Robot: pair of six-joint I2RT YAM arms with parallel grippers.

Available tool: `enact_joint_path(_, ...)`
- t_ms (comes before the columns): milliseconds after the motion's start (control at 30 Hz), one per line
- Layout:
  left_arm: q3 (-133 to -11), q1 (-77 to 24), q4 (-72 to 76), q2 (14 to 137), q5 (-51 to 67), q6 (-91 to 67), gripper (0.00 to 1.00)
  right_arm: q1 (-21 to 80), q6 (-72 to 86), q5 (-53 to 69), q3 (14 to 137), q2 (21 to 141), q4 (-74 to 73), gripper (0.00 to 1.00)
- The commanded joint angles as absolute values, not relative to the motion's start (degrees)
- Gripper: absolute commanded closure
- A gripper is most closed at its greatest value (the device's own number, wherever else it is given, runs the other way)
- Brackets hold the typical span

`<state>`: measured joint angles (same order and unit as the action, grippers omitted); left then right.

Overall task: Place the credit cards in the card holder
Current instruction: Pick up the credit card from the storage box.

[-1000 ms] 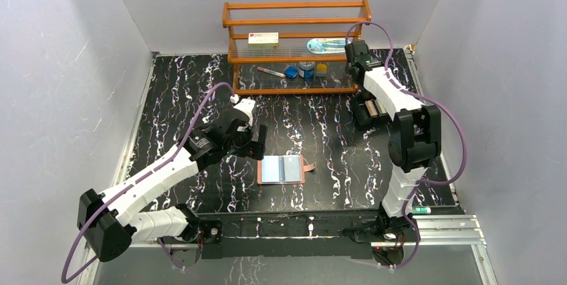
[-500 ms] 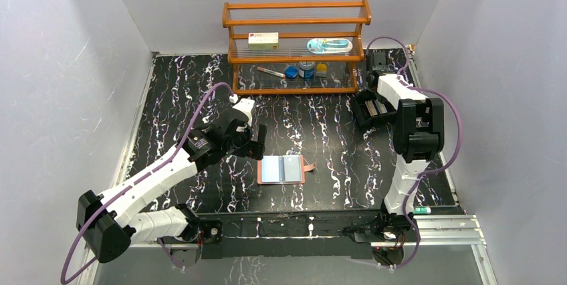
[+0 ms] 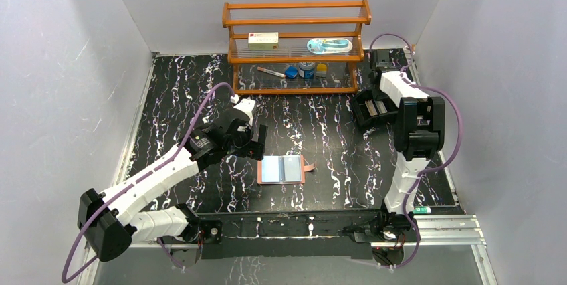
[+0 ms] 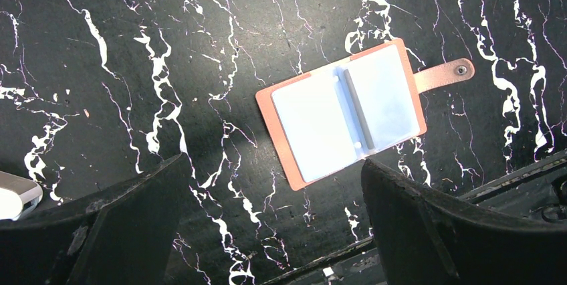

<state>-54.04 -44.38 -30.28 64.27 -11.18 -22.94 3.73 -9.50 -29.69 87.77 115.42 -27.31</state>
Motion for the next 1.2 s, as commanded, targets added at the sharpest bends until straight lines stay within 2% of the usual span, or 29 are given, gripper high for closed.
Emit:
enact_joint_path(0, -54.40, -44.47, -30.95, 63.63, -11.87, -22.28, 0.02, 0.40, -3.70, -17.69, 89.05, 111.57, -27.02, 0.58)
enact_joint_path(133, -54.50, -44.47, -30.99, 63.75, -11.77, -22.24, 0.02, -3.36, -2.62, -10.22, 87.62, 111.86, -25.68, 0.48)
enact_joint_path(400, -54.58, -44.47, -31.01, 63.82, -11.57, -22.32, 0.02, -4.31, -4.46, -9.99, 85.68, 114.24, -23.58, 0.46)
enact_joint_path(600, -54.58, -44.47, -31.00, 63.85, -11.74, -22.32, 0.02, -4.31, -4.02, -8.12, 84.99, 115.00, -23.38, 0.48)
enact_joint_path(733, -54.64, -44.47, -31.02, 63.94, -11.60, -22.32, 0.02, -4.28, -3.66, -7.38, 85.95, 114.97, -24.61, 0.56)
enact_joint_path(933, -54.60, -44.43, -31.00, 63.67, -11.42, -22.32, 0.02, -4.30, -1.96, -5.23, 87.19, 112.12, -27.05, 0.79)
enact_joint_path(1167, -54.41, -44.47, -30.98, 63.22, -11.47, -22.32, 0.02, -4.30, -0.96, -4.60, 87.24, 108.83, -27.17, 0.97)
